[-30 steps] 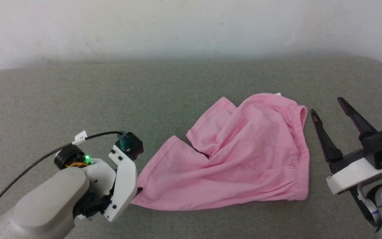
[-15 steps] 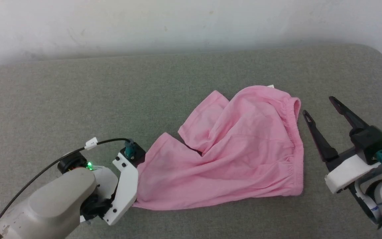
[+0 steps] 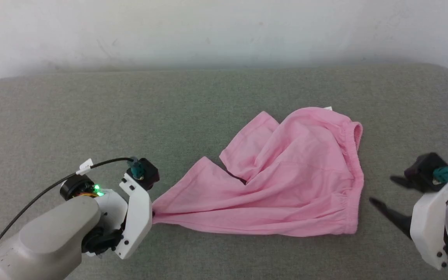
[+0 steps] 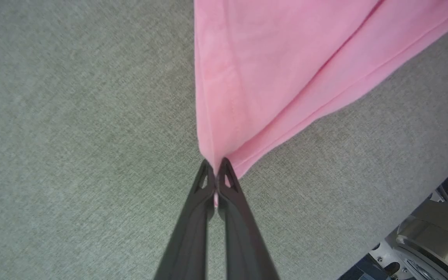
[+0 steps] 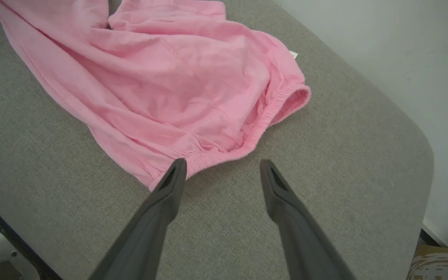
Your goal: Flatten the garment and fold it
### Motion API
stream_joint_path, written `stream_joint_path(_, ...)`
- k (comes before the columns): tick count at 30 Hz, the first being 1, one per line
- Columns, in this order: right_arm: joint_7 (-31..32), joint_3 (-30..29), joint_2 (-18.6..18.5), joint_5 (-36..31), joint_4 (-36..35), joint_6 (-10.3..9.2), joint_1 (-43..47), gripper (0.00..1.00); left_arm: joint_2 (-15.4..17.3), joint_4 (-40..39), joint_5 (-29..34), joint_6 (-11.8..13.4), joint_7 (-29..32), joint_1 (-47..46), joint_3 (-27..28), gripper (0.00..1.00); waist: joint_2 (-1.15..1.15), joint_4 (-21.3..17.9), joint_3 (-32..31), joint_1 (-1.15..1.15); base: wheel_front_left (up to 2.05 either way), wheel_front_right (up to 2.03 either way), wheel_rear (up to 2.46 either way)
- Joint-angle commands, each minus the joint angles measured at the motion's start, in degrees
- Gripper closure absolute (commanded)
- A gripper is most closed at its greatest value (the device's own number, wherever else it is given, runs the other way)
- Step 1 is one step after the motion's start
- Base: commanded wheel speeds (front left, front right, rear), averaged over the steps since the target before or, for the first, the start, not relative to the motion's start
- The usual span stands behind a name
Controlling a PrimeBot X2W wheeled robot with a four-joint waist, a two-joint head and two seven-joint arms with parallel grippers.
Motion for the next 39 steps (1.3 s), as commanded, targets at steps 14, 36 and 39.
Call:
stream_joint_path(14,-1.0,11.4,3.2,8.4,9.9,-0.05,-2.3,0.0,-1.9,0.7,1.2,0.0,-3.8,-2.2,-1.1,1.0,0.0,2.7,3.6,0.0,0.0,0.0,0.0)
stream_joint_path(36,-19.9,19.1,1.6,2.7,9.4,-0.05,-7.5,1.0,-2.0,3.7,-0.1,1.4,-16.7,-0.6,1.6,1.0,0.0,1.2,1.7,0.0,0.0,0.0,0.0)
stream_joint_path(39,-20.7,16.8,0.9,2.5,6.1,-0.05,-7.5,1.0,-1.2,2.7,-0.7,2.7,-20.1,-0.9,3.9,1.0,0.0,0.8,0.4,0.0,0.0,0.0,0.0)
